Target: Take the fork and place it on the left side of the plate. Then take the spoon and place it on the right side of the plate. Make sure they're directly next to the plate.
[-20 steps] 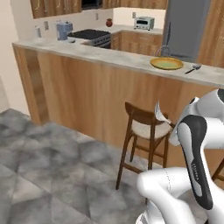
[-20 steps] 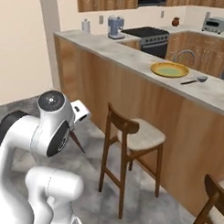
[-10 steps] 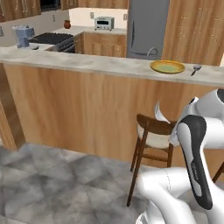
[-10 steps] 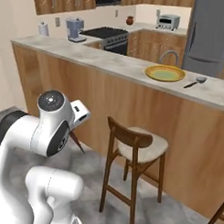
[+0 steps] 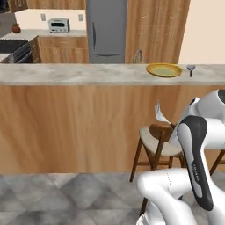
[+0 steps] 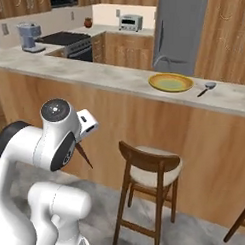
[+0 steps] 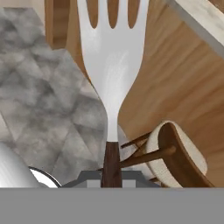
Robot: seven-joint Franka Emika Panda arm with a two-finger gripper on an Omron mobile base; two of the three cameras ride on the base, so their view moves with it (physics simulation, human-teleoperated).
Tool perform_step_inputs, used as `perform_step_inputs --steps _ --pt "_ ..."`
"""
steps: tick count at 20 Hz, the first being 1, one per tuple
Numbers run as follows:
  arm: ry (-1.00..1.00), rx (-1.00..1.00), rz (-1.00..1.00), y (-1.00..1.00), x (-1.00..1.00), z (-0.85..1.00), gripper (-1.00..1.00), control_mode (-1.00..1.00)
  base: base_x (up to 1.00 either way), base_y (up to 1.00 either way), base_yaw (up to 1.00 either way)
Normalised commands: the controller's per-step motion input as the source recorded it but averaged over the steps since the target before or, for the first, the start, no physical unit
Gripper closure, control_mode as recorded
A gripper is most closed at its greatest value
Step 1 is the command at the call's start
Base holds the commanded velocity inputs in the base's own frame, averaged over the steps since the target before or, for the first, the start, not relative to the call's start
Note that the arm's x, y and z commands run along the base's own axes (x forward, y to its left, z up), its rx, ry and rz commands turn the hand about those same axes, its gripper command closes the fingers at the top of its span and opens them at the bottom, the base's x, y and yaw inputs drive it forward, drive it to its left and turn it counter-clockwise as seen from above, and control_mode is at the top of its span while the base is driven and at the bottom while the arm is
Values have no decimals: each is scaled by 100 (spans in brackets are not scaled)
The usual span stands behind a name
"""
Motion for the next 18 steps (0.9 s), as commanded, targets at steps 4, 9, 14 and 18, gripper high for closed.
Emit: perform_step_inputs --steps 4,9,14,18 --pt "0 0 0 0 0 0 100 100 69 63 -50" --pt "0 0 0 0 0 0 100 100 70 63 -50" --pt "0 0 0 0 0 0 100 100 69 63 -49" --pt "0 0 0 0 0 0 100 100 54 57 -51"
